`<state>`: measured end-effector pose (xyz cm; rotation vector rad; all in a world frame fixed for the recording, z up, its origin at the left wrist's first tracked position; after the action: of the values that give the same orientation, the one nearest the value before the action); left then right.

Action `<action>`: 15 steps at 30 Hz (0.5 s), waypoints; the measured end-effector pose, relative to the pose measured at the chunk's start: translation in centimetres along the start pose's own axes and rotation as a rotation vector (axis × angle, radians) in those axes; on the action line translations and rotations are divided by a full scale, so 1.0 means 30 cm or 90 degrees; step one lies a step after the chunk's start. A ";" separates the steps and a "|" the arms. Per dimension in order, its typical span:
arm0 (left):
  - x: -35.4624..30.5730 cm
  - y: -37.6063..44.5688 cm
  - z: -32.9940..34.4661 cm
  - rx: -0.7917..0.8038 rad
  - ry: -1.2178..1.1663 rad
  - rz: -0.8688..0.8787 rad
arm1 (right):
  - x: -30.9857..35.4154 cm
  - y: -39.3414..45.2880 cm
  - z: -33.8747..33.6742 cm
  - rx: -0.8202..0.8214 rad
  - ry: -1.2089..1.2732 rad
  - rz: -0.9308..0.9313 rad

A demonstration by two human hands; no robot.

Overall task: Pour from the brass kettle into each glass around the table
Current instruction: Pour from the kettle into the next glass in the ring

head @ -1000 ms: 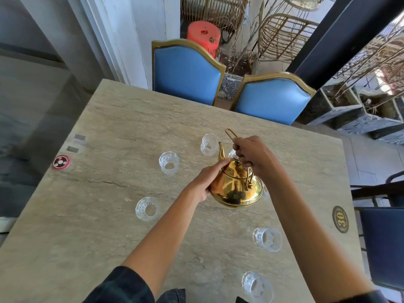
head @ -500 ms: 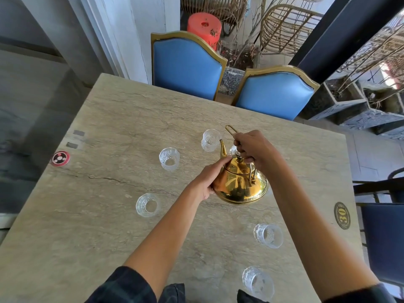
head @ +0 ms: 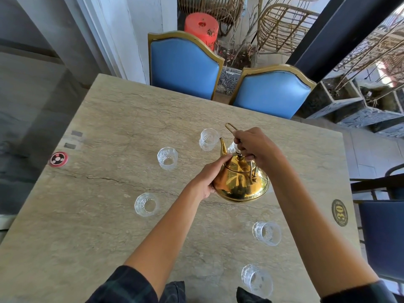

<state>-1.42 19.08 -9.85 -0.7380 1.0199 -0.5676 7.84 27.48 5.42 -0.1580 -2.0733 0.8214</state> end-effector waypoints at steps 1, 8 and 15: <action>-0.003 -0.006 0.003 0.003 -0.001 0.000 | 0.001 -0.001 -0.002 0.000 0.001 -0.001; -0.012 -0.019 0.011 0.005 -0.001 0.007 | 0.018 -0.013 -0.009 0.002 -0.003 -0.009; -0.023 -0.035 0.015 0.018 -0.015 0.017 | 0.027 -0.017 -0.009 0.003 -0.001 -0.012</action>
<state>-1.38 19.04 -8.50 -0.7031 0.9969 -0.5492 7.65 27.55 6.40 -0.1339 -2.0707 0.8154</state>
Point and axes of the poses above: each hand's wrist, its own y-axis towards the middle knuckle, its own z-axis out of the palm, x = y × z, the point moved 2 cm from there along y, towards the middle knuckle, and after that the axes turned 3 degrees about -y, right-handed, at the moved point
